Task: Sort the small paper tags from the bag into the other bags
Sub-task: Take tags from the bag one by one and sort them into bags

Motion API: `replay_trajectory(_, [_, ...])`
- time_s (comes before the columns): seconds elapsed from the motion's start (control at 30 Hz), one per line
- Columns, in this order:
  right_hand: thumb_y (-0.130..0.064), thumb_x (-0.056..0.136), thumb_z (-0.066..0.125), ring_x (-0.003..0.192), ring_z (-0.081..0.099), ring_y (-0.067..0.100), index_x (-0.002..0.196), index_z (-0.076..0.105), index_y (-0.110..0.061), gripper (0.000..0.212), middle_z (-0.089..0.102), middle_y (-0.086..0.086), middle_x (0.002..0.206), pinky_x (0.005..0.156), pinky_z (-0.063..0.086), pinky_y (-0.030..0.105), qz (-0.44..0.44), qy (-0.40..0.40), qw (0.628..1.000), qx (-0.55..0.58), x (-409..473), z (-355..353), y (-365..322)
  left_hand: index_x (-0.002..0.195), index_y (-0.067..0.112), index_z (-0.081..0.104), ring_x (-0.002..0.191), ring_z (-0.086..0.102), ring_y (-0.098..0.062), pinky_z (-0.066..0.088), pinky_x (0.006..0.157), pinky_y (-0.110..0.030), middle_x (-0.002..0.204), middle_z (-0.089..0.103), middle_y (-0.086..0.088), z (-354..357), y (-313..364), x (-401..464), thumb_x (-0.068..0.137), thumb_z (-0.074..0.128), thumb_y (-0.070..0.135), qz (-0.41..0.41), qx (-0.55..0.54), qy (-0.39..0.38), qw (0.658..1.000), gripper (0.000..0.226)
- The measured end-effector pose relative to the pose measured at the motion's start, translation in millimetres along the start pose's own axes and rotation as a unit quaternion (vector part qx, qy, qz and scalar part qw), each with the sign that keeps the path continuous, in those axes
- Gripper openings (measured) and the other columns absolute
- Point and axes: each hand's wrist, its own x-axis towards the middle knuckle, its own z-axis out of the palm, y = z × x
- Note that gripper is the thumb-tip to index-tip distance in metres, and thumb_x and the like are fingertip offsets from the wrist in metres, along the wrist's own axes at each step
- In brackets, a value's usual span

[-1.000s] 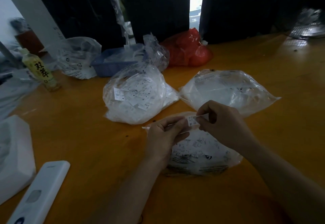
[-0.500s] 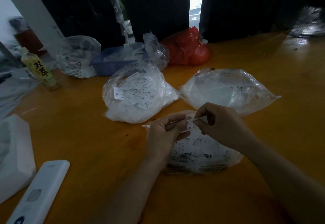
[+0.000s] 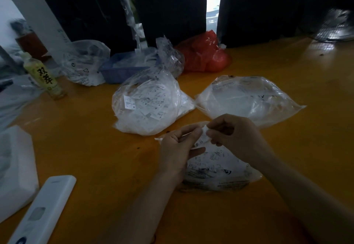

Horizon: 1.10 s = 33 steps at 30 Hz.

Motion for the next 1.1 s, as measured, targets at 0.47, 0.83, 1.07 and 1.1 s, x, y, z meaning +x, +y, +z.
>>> replay_trajectory(0.47, [-0.050, 0.087, 0.065, 0.076, 0.066, -0.005, 0.095, 0.062, -0.050, 0.008, 0.067, -0.025, 0.082, 0.068, 0.060, 0.028, -0.057, 0.010, 0.992, -0.108, -2.8, 6.6, -4.6, 0.099, 0.027, 0.083, 0.106, 0.075, -0.015, 0.063, 0.068, -0.027, 0.110, 0.080, 0.001, 2.9, 4.8, -6.8, 0.086, 0.080, 0.027, -0.001, 0.004, -0.018, 1.000, 0.014])
replay_trajectory(0.83, [-0.026, 0.097, 0.066, 0.077, 0.065, -0.003, 0.108, 0.072, -0.026, 0.012, 0.070, -0.020, 0.087, 0.069, 0.047, 0.010, 0.008, 0.162, 0.986, -0.042, 20.1, -28.1, 15.0, 0.117, 0.032, 0.074, 0.077, 0.065, 0.000, 0.051, 0.064, -0.008, 0.112, 0.072, 0.010, -24.5, 64.9, 27.7, 0.095, 0.070, 0.008, 0.320, 0.416, 0.112, 0.844, 0.033])
replay_trajectory(1.07, [-0.034, 0.104, 0.052, 0.130, 0.044, 0.032, 0.143, 0.056, -0.032, 0.039, 0.053, 0.007, 0.146, 0.112, 0.033, 0.044, 0.089, 0.034, 0.918, -0.385, 44.4, -48.6, 59.4, 0.120, 0.014, 0.074, 0.138, 0.037, -0.038, 0.037, 0.109, -0.043, 0.153, 0.039, -0.013, -67.9, 84.9, 104.1, 0.104, 0.055, 0.018, 0.150, 0.727, 0.205, 0.638, 0.025])
replay_trajectory(1.1, [-0.039, 0.104, 0.050, 0.133, 0.040, 0.032, 0.144, 0.054, -0.036, 0.040, 0.049, 0.005, 0.149, 0.114, 0.031, 0.047, 0.092, 0.013, 0.909, -0.406, 44.5, -48.0, 61.6, 0.119, 0.015, 0.071, 0.141, 0.027, -0.041, 0.030, 0.113, -0.052, 0.155, 0.032, -0.015, -66.8, 81.6, 107.2, 0.104, 0.051, 0.023, 0.132, 0.765, 0.197, 0.599, 0.026])
